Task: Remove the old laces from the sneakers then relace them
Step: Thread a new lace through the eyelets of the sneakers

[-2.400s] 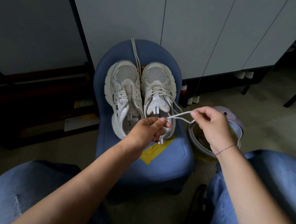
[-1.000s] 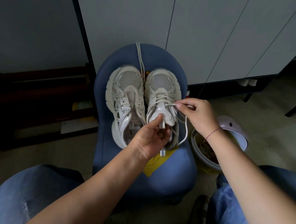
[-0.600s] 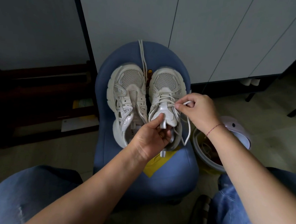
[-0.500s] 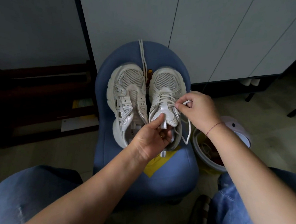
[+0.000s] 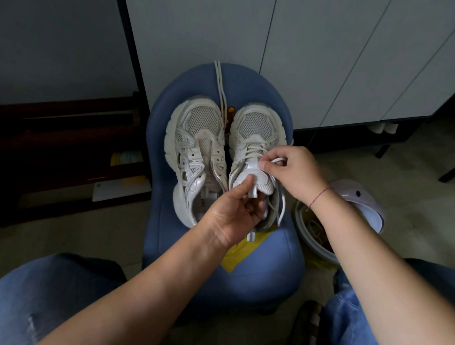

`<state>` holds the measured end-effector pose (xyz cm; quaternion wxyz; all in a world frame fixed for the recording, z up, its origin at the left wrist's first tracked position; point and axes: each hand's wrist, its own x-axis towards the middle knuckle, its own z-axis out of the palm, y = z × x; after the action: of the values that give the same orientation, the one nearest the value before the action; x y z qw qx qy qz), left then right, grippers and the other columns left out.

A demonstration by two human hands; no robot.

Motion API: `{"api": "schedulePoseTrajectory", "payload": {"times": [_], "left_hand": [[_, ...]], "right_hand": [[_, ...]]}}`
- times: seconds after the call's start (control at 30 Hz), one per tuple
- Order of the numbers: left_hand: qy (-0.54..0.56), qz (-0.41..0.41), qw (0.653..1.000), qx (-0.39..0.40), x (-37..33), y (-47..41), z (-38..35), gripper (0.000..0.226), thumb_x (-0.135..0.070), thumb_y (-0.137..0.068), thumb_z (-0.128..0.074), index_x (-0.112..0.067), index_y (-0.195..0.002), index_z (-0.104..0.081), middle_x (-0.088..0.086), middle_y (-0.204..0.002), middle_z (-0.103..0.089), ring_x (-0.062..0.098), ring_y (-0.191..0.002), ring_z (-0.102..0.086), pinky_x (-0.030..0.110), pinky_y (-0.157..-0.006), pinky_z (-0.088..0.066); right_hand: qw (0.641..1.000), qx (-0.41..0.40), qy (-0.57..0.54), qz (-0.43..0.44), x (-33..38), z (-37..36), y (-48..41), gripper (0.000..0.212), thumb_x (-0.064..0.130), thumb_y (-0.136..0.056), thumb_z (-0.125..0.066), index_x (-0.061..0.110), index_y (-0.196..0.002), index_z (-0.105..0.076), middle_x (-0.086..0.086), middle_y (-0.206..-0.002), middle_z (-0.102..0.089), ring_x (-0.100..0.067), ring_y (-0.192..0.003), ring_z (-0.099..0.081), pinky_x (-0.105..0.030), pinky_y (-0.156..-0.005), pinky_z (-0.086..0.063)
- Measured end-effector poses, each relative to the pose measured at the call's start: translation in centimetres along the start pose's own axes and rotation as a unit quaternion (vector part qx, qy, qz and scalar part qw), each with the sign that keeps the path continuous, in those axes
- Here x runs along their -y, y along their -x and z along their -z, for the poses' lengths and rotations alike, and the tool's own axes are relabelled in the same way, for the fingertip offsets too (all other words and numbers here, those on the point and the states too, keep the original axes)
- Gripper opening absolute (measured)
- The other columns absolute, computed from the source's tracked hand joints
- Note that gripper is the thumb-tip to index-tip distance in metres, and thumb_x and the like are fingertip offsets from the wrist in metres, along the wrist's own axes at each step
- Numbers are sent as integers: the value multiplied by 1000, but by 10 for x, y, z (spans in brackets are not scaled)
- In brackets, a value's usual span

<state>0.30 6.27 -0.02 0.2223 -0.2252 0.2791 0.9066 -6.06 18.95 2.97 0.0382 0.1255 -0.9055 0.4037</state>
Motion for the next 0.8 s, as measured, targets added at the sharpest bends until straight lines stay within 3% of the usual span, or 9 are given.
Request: {"api": "schedulePoseTrajectory", "payload": {"times": [0.1, 0.2, 0.3, 0.43, 0.6, 0.7, 0.8], "left_hand": [[-8, -4, 1000, -2, 0, 1, 0, 15, -23, -95, -60, -12, -88, -66, 2, -78, -66, 10, -74, -60, 18, -56, -51], [-13, -6, 1000, -2, 0, 3, -2, 17, -22, -95, -60, -11, -84, -66, 2, -75, -66, 12, -73, -59, 18, -56, -51], [-14, -9, 1000, -2, -1, 5, -1, 18, -23, -96, -59, -10, -85, -66, 4, -78, -65, 14, -75, -60, 19, -57, -51], [-12, -10, 1000, -9, -2, 8, -2, 18, -23, -97, -57, -10, -87, -65, 6, -83, -66, 15, -80, -60, 21, -67, -48], [-17, -10, 1000, -19, -2, 11, -3, 19, -22, -97, -57, -10, -86, -65, 5, -83, -65, 15, -80, -61, 22, -69, -49], [-47, -2, 999, -25, -3, 13, -4, 19, -25, -97, -57, -10, -87, -64, 4, -80, -64, 14, -76, -62, 22, -68, -50], [-90, 14, 995, -41, -6, 15, -2, 26, -30, -97, -57, -7, -86, -61, 4, -80, -63, 15, -77, -62, 24, -71, -49]], "right_hand": [[998, -19, -53, -4, -3, -3, 1, 9, 16, -80, -74, 22, -75, -71, 5, -71, -66, -3, -65, -56, -16, -65, -45], [996, -31, -87, -5, -12, -1, 5, 14, 18, -82, -72, 30, -77, -67, 8, -84, -69, -13, -79, -64, -30, -78, -51], [995, -43, -86, -15, -20, 2, 7, 17, 16, -82, -70, 31, -76, -64, 7, -81, -67, -16, -73, -62, -39, -76, -53], [996, -52, -76, 0, -15, -3, 6, 23, 10, -80, -71, 30, -71, -65, 13, -77, -65, -1, -68, -57, -27, -71, -47], [995, -74, -65, -12, -13, -12, 5, 17, 14, -76, -75, 29, -74, -69, -2, -94, -67, -13, -85, -62, -29, -80, -50], [988, -146, -42, -10, -9, -8, 22, 19, 19, -75, -78, 23, -92, -69, -2, -107, -53, -8, -88, -56, -17, -82, -45], [957, -241, -137, -83, -1, -8, 59, 15, 25, -81, -73, 19, -90, -63, 3, -91, -58, -7, -74, -56, -21, -70, -47]]}}
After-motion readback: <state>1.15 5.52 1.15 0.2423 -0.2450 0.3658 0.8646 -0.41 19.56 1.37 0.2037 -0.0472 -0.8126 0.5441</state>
